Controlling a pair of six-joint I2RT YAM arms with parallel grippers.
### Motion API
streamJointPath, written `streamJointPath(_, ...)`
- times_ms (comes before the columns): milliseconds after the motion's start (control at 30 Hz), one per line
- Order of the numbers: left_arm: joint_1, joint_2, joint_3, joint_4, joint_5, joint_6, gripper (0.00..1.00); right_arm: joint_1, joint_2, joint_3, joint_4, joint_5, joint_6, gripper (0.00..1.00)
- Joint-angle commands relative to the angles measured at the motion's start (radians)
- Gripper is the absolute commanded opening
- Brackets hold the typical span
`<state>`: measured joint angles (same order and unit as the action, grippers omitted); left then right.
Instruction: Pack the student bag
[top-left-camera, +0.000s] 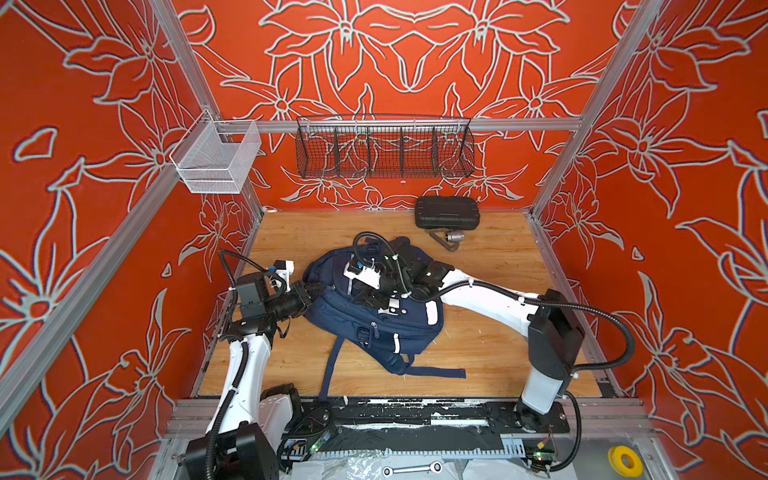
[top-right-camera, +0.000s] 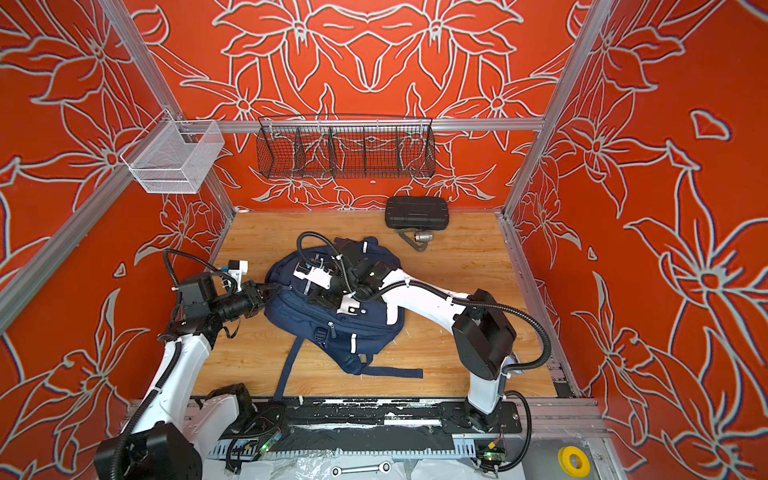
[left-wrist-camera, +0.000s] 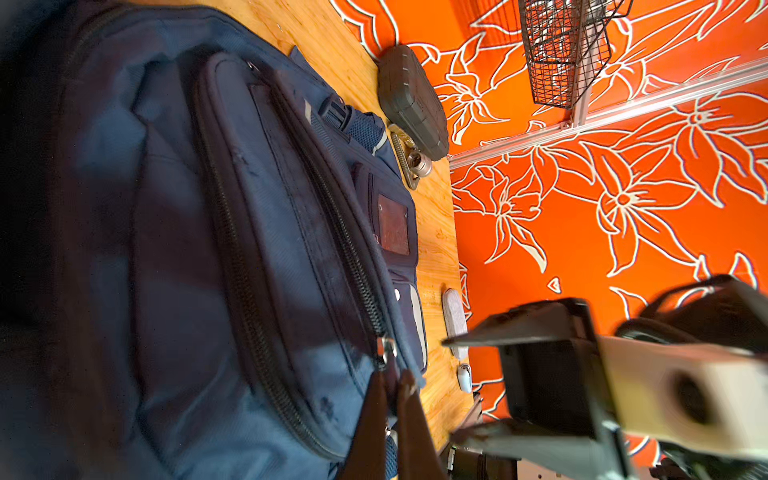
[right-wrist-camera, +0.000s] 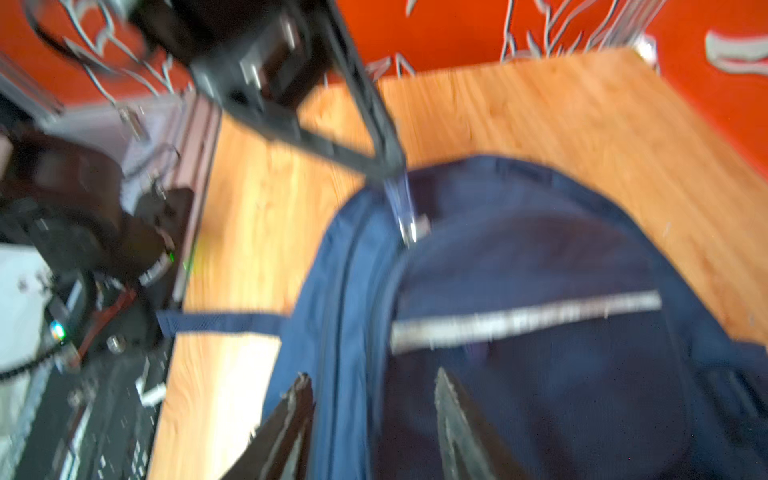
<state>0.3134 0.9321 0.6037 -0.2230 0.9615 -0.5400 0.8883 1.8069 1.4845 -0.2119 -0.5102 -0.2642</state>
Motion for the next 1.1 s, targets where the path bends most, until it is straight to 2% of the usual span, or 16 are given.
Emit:
streamJointPath(0,-0.012,-0.019,0.013,0.046,0.021,-0.001,0.00,0.011,0.053,0.042,-0.017,0.023,0.061,0.49)
streamJointPath(133,-0.017,-0.009,0.029,0.036,0.020,0.005,0.00,0.033,0.119,0.095,-0.051,0.034,0.080,0.45)
streamJointPath(267,-0.019,0.003,0.049,0.015,0.017,0.015,0.00,0.038,0.176,0.179,-0.146,0.054,0.129,0.33)
streamJointPath(333,-0.020,0.013,0.059,0.008,0.014,0.015,0.00,0.040,0.200,0.218,-0.201,0.068,0.139,0.24)
streamJointPath(433,-0.020,0.036,0.088,-0.028,-0.001,0.034,0.00,0.042,0.211,0.238,-0.244,0.092,0.141,0.00)
streamJointPath(767,0.005,0.281,0.273,-0.179,-0.049,0.185,0.00,0.059,0.056,-0.023,-0.129,0.093,0.027,0.00)
streamJointPath(1067,0.016,0.455,0.384,-0.150,-0.037,0.230,0.00,0.101,-0.054,-0.192,-0.089,-0.076,-0.179,0.00)
